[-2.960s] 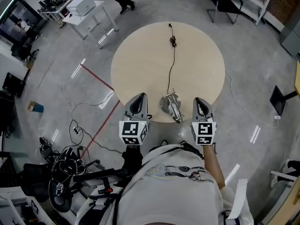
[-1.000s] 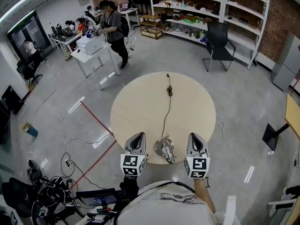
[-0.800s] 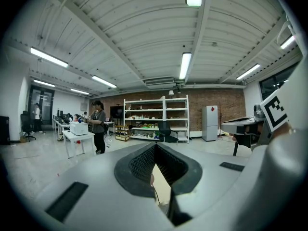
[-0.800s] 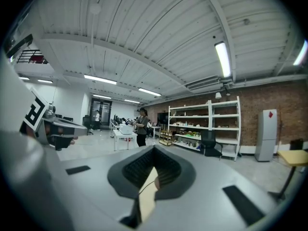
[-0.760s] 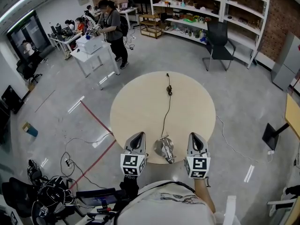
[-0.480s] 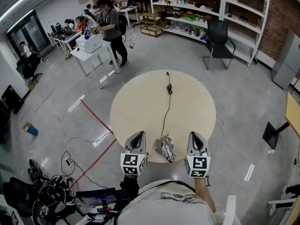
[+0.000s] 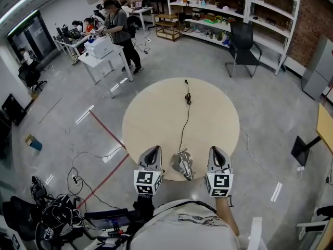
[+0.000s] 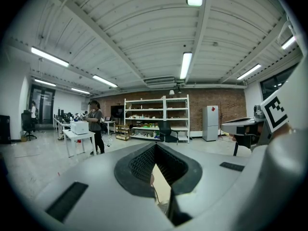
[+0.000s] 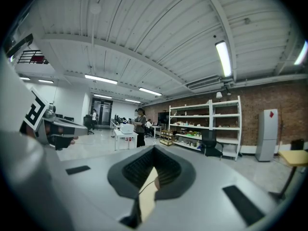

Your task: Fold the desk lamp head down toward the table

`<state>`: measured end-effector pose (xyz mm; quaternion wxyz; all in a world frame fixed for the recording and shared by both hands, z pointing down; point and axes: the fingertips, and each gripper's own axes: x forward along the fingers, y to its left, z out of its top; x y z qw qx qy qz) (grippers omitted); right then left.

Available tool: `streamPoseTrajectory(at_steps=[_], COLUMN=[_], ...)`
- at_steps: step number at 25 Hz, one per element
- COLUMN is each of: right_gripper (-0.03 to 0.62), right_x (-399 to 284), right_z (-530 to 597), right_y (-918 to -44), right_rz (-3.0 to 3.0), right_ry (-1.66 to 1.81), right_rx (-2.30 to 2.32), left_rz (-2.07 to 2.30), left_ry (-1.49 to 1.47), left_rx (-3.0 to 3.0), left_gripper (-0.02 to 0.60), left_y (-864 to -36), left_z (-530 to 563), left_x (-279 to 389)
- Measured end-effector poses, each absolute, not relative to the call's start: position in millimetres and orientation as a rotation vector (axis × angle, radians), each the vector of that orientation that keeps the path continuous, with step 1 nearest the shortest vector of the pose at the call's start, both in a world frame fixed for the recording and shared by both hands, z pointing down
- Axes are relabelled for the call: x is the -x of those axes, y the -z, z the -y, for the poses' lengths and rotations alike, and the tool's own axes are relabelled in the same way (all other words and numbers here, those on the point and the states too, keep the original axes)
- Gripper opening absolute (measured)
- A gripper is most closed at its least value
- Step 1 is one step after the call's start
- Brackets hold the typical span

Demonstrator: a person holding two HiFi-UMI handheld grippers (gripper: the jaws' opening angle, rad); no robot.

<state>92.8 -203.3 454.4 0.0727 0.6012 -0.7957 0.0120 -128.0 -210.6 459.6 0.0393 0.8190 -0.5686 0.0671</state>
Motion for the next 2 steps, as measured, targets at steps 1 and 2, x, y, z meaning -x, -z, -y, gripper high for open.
streamPoseTrajectory(at_steps=[1,2], right_gripper=[0.005,0.005], right_x=[-92.4,-92.0], right_z=[203.8,204.3], right_y=[-454.2,-454.0], right_rz=[2.39,2.391], right_ry=[-0.035,-0.035], right_rx=[-1.807,-1.807], left_rz=[1.743,1.743], left_ry=[-0.205,-0.205], left_rx=[-2.51,-2.51], left_gripper=[0.0,0.0], left_y=[-459.4,-459.2], left_z=[211.1,211.6], left_x=[128.4,128.8])
